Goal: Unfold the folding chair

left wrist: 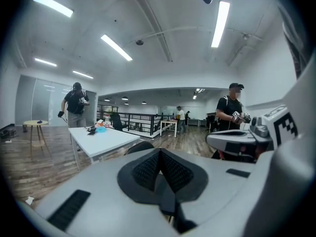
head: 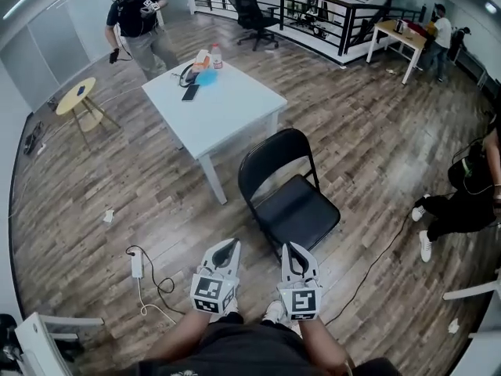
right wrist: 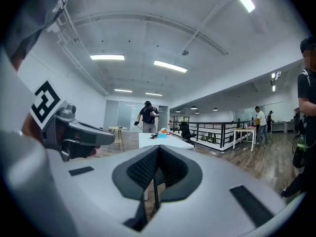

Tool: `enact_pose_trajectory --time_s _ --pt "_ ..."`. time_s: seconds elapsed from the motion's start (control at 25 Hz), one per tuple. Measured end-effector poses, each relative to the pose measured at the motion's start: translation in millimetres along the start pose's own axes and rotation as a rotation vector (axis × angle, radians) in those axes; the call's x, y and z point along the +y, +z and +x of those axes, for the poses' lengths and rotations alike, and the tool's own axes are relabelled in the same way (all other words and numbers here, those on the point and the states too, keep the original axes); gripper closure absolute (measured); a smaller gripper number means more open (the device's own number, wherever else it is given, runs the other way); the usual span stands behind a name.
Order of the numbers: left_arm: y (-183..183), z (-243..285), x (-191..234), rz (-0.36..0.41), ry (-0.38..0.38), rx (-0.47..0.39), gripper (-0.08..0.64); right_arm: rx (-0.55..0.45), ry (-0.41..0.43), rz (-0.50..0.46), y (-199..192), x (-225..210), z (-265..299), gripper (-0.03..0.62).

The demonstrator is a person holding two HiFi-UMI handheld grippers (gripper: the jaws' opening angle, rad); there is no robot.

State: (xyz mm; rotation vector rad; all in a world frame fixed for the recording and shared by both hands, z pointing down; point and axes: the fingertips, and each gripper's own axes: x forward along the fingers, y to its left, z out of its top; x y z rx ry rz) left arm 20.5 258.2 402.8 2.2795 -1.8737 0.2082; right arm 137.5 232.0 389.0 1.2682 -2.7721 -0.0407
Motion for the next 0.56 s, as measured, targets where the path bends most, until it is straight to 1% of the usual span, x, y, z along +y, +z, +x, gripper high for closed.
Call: enact_pose_trajectory --time_s 0.24,0.36,0.56 --pt "-13 -1 -6 -0.039 -0.016 0.027 0.555 0.021 -0.01 0.0 -8 -1 -4 0.578" --pt "-15 3 -1 -0.031 -0.02 0.036 0.555 0.019 -0.016 -0.006 -9 0 3 0.578" --pt "-18 16 13 0.009 -0.014 0.035 0.555 0.009 -0.025 -0.026 -13 2 19 0.578"
